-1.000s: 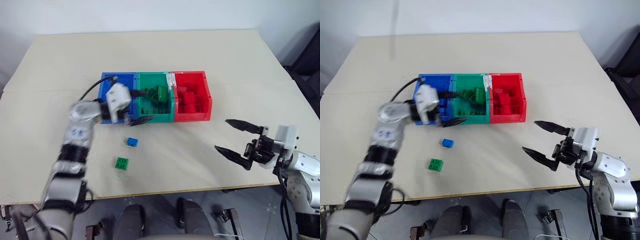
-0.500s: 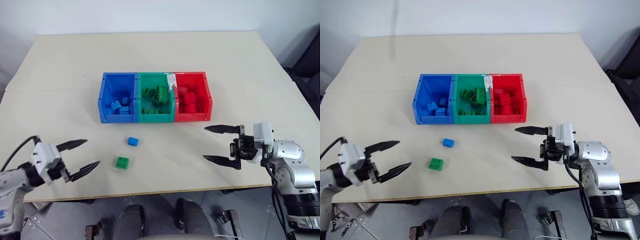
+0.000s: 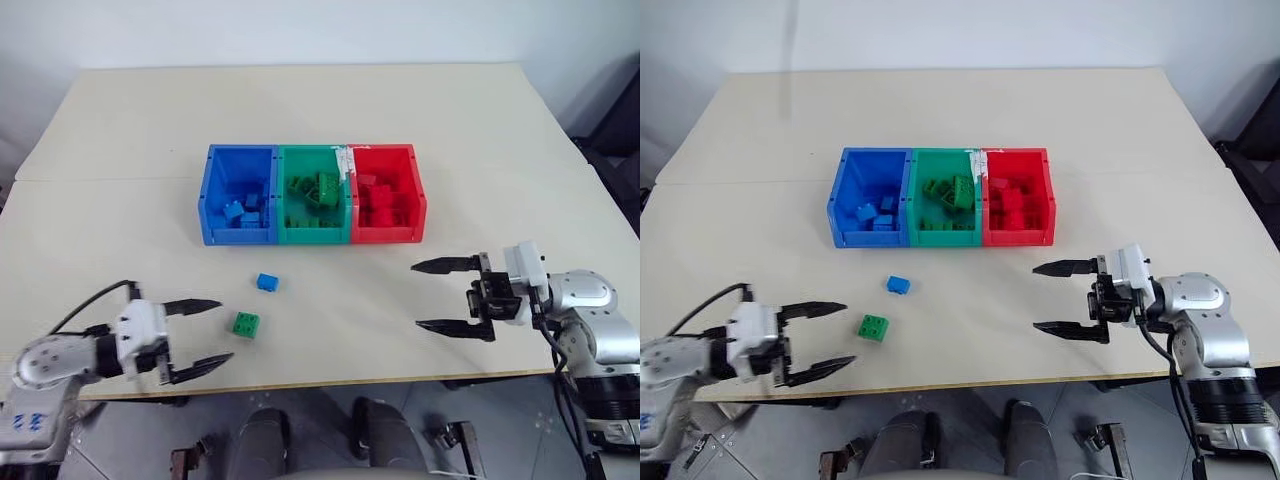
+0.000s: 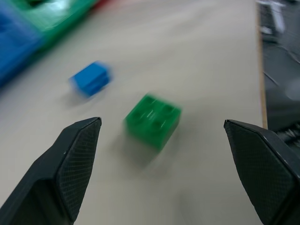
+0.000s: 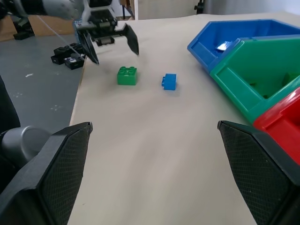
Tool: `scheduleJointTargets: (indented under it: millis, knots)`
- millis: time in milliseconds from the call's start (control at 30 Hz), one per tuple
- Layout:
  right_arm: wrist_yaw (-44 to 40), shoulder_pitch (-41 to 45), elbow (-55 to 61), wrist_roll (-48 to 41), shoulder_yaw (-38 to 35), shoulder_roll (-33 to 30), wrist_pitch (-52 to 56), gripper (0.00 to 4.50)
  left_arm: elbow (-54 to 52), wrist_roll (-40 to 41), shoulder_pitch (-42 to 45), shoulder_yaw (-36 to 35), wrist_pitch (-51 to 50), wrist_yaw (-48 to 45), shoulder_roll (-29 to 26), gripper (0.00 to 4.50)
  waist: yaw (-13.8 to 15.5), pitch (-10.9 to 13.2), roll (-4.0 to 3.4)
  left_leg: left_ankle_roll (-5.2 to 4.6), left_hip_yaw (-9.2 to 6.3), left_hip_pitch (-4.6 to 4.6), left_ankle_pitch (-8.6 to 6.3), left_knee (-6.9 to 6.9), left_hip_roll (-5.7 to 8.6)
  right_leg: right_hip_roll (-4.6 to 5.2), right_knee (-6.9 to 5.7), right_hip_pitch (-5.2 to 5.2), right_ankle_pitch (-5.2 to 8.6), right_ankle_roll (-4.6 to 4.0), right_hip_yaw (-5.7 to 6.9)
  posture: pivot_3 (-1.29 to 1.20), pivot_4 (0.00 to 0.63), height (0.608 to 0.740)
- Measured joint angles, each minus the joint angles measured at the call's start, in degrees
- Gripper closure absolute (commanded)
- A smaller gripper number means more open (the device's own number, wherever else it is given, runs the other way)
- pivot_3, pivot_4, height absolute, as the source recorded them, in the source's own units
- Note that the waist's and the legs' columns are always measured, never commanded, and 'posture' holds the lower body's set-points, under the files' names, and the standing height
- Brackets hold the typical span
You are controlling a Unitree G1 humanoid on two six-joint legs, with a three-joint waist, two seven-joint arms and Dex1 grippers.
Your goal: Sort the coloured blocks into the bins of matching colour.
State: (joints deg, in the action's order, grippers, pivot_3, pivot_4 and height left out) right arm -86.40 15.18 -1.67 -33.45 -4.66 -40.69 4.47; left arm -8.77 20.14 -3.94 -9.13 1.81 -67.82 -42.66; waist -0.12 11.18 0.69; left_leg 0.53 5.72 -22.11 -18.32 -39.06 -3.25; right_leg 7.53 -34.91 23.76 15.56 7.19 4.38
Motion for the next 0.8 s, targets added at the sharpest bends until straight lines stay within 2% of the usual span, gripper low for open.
scheduleJointTargets:
  millis: [167,200,333,533,700,800]
  knots:
    - [0.0,-1.5,2.0,-0.1,-0.3,-0.4,0.6,0.00,9.8,-4.3,6.9,6.7,5.2,-3.2,0.1,0.04,-0.2,0.0,-0.02,0.03,0.16,0.01,-0.01,0.00,-0.09,-0.05,-0.04,0.08,0.00,0.00,0.00,0.00,0.150,0.740]
    - [0.0,-2.2,2.4,-0.1,-0.4,-0.4,0.6,0.00,11.3,-4.4,8.2,7.5,5.9,-3.8,0.3,0.22,-0.1,0.0,-0.02,0.03,0.16,0.01,-0.01,0.00,-0.09,-0.04,-0.04,0.08,0.00,0.00,0.00,0.00,0.150,0.740]
    - [0.0,-3.2,3.9,0.0,-0.3,-0.4,0.4,0.00,14.8,-4.6,11.8,9.8,8.4,-6.1,0.6,1.15,0.1,0.0,-0.05,0.02,0.19,0.02,-0.01,-0.04,-0.08,0.00,-0.04,0.07,-0.01,0.01,0.00,0.00,0.150,0.740]
    - [0.0,-3.3,3.8,0.1,-0.3,-0.5,-0.6,0.00,18.2,-4.4,14.0,10.4,9.6,-6.8,1.7,2.93,0.1,0.0,-0.07,0.03,0.18,0.06,0.01,-0.04,-0.09,-0.01,-0.12,0.06,-0.01,0.00,0.00,0.00,0.150,0.740]
    - [1.8,-3.7,3.8,0.0,-1.2,-0.4,-0.8,0.00,17.8,-2.5,14.2,9.6,9.1,-5.2,4.4,2.99,0.1,0.0,-0.07,0.03,0.18,0.02,0.01,-0.06,-0.09,0.01,-0.12,0.07,-0.02,0.01,0.00,0.00,0.150,0.740]
    - [5.2,-3.3,4.0,-0.7,-4.8,-0.4,-0.6,0.00,12.6,1.4,16.5,8.8,5.0,-1.9,7.0,2.99,0.3,0.0,-0.06,0.25,0.14,-0.01,0.14,-0.09,-0.08,0.00,-0.14,0.06,-0.03,0.03,0.01,0.00,0.150,0.740]
